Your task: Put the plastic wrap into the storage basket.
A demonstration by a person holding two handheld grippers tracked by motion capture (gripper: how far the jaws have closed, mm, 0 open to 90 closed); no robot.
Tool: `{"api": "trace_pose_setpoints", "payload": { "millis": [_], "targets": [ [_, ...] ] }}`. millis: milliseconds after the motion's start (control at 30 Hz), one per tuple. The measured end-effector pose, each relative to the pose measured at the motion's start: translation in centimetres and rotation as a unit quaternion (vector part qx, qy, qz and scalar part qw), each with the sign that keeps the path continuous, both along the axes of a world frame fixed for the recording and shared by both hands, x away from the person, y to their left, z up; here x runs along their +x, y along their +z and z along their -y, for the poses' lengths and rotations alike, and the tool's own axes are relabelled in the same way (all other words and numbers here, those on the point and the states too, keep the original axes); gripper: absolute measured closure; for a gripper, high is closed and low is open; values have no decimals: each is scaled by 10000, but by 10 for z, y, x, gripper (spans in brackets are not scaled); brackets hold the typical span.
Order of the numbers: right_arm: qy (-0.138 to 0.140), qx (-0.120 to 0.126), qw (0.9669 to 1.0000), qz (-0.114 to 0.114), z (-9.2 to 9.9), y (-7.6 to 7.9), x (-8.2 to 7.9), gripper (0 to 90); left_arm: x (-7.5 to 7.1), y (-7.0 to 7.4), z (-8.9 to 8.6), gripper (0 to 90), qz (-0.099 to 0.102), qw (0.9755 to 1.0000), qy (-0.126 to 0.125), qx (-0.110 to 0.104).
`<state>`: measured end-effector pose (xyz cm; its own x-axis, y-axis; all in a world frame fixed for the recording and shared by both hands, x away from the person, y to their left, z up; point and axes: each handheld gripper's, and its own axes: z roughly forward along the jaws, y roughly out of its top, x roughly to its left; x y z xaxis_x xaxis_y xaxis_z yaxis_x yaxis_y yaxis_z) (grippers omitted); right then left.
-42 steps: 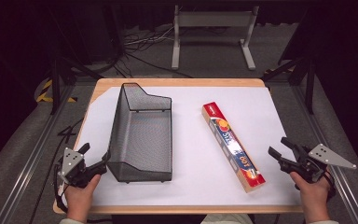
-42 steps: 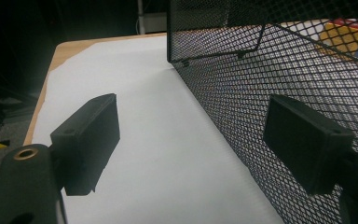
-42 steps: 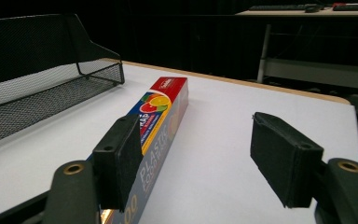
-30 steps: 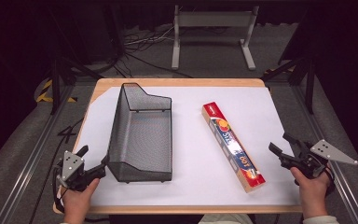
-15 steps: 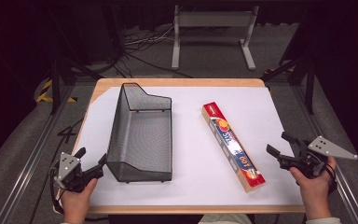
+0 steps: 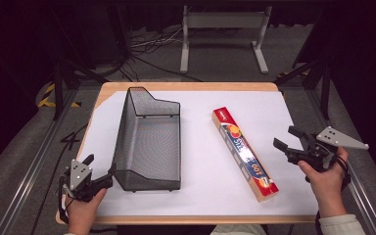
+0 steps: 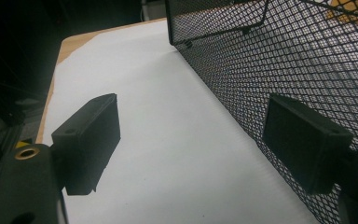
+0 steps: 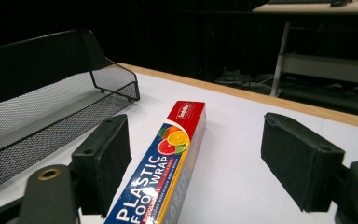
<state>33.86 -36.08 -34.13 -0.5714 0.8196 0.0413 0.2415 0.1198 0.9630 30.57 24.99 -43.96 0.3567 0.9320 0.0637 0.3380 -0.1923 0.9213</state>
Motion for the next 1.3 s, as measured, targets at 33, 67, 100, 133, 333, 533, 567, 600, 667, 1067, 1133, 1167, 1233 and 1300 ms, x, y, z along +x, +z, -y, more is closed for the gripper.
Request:
{"api": "trace_pose_setpoints", "payload": {
  "millis": [33, 67, 100, 133, 333, 533, 567, 600, 667, 1067, 1133, 1167, 1233, 1300],
  "targets": [
    [6, -19, 10000, -20, -2, 2, 3, 239, 0, 0, 1, 197, 1, 10000, 0, 12],
    [2, -43, 10000, -47, -4, 3, 4, 239, 0, 0, 2, 198, 14, 10000, -14, 37],
    [6, -82, 10000, -26, -5, 5, 6, 239, 1, 1, 3, 197, 20, 10000, -27, 67],
    [1, -115, 9999, -3, -7, 6, 7, 239, 1, 1, 3, 197, 38, 10000, -25, 60],
    [-93, -251, 9996, -60, -18, 8, 20, 228, 6, 0, 3, 197, 9, 9999, -9, 111],
    [85, -296, 9994, -153, -31, 14, 32, 220, 3, -1, 0, 197, 20, 9999, 34, 98],
    [96, -344, 9991, -213, -34, 15, 35, 219, 4, -1, 0, 197, 4, 9999, 40, 100],
    [123, -408, 9988, -245, -37, 16, 37, 219, 4, -2, 0, 197, -12, 9999, 36, 98],
    [151, -525, 9980, -304, -43, 17, 42, 219, 5, -2, 0, 197, -9, 9999, 32, 124],
    [330, -751, 9954, -489, -85, 14, 64, 207, 7, -2, 2, 198, -8, 9999, 1, 141],
    [349, -715, 9952, -565, -87, 14, 65, 223, 7, -3, 2, 198, -12, 9999, -23, 166],
    [374, -746, 9945, -635, -90, 14, 67, 225, 7, -3, 2, 203, -12, 9999, -31, 164],
    [335, -855, 9932, -721, -93, 12, 71, 225, 6, -2, 2, 210, -3, 9998, -45, 201],
    [272, -875, 9919, -875, -96, 10, 76, 244, 5, -2, 0, 210, 10, 9998, -28, 209]
  ]
}}
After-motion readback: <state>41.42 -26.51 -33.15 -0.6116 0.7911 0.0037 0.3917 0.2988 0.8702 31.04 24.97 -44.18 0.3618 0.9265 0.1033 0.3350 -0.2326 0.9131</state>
